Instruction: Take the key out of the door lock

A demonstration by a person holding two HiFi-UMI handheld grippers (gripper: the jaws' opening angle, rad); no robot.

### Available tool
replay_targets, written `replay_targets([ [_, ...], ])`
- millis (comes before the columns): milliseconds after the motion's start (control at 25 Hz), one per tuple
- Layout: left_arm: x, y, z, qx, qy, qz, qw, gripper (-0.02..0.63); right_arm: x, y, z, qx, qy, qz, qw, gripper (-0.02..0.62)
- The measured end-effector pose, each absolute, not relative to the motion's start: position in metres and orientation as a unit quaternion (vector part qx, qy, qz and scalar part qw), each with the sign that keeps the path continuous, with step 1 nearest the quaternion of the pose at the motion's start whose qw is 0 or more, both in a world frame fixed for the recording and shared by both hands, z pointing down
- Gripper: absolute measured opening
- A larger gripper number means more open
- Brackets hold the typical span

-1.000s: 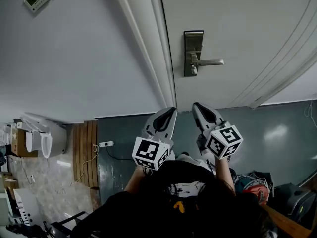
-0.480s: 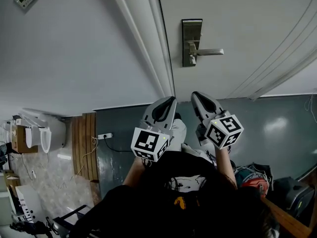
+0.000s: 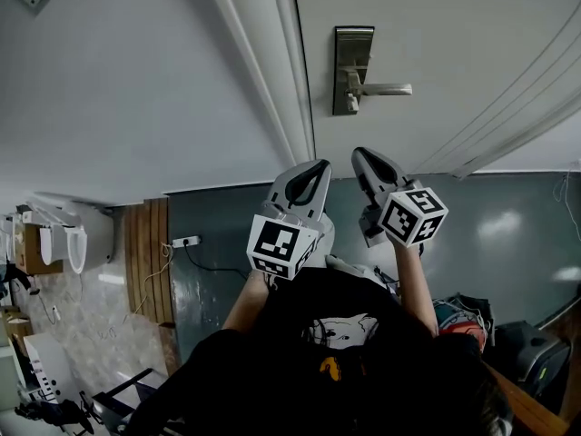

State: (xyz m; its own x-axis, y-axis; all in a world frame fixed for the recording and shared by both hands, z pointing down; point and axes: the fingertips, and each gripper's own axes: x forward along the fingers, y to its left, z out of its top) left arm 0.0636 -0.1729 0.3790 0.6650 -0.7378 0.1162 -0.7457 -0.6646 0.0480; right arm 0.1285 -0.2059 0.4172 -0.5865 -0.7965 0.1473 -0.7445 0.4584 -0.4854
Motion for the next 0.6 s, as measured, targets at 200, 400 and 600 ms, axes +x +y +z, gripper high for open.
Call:
replay_targets([
  [200, 0.064, -0.179, 0.379, 0.913, -0.404, 0.045, 0.039, 0.009, 0.129, -0.223, 0.424, -0.453, 0.844, -0.281, 0.062, 0.007],
  [400, 0.065, -0.189, 0.382, 0.913, -0.405, 0.043, 0.038, 0.009, 0.134, -0.249, 0.431, -0.461, 0.826, -0.312, 0.089, 0.008],
  [600, 0.071, -0.194, 0.384, 0.916, -0.397, 0.048, 0.035, 0.009, 0.145, -0.274, 0.44, -0.465, 0.795, -0.363, 0.137, 0.011],
])
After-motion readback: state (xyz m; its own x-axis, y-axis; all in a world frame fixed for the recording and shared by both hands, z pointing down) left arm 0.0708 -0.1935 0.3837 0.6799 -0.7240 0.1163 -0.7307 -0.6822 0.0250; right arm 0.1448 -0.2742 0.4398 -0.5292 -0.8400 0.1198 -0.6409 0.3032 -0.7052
